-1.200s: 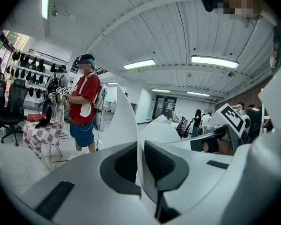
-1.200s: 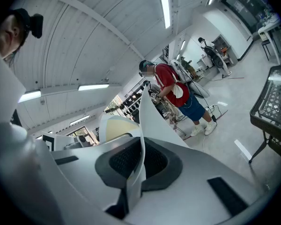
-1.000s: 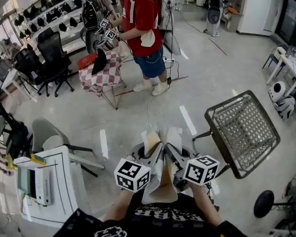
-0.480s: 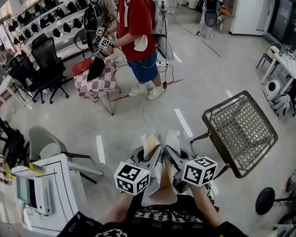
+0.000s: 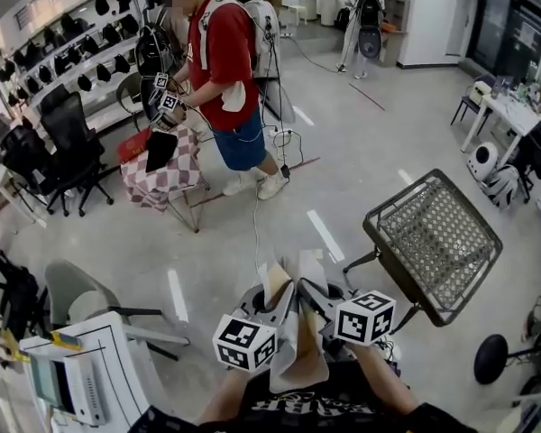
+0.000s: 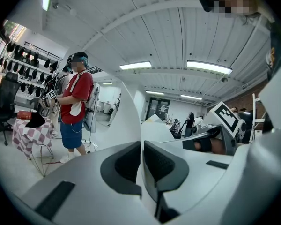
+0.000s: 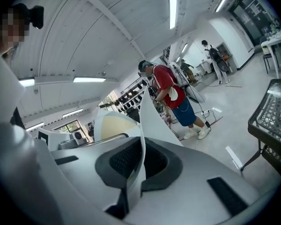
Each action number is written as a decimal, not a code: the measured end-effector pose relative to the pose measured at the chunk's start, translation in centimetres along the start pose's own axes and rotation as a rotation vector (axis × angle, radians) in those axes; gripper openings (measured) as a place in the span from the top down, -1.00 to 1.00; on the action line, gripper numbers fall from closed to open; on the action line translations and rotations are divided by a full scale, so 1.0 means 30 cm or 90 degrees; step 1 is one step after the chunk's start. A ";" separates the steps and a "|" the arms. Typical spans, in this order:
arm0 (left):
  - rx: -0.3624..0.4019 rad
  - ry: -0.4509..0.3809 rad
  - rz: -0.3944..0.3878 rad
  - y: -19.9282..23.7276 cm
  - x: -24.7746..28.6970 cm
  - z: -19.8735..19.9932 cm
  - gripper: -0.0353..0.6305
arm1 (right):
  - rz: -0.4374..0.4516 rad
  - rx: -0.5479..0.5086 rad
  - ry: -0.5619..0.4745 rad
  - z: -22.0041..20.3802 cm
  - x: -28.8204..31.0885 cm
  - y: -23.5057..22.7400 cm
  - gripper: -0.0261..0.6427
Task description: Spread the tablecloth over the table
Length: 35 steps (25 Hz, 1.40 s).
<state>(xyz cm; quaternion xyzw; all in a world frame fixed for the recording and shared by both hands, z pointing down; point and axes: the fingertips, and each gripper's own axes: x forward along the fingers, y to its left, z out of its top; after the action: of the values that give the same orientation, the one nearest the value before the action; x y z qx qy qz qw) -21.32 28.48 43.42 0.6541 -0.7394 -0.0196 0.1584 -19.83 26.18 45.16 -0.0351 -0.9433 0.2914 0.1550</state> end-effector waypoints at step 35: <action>0.040 -0.007 0.096 0.013 1.146 0.325 0.80 | 0.075 -0.002 -0.048 0.808 -0.066 -0.985 0.87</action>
<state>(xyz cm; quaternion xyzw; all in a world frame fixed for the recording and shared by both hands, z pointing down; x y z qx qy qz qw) -27.48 -6.67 41.45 0.6009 -0.7878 0.0120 0.1349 -24.81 -11.64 42.24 -0.0795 -0.9451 0.2999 0.1023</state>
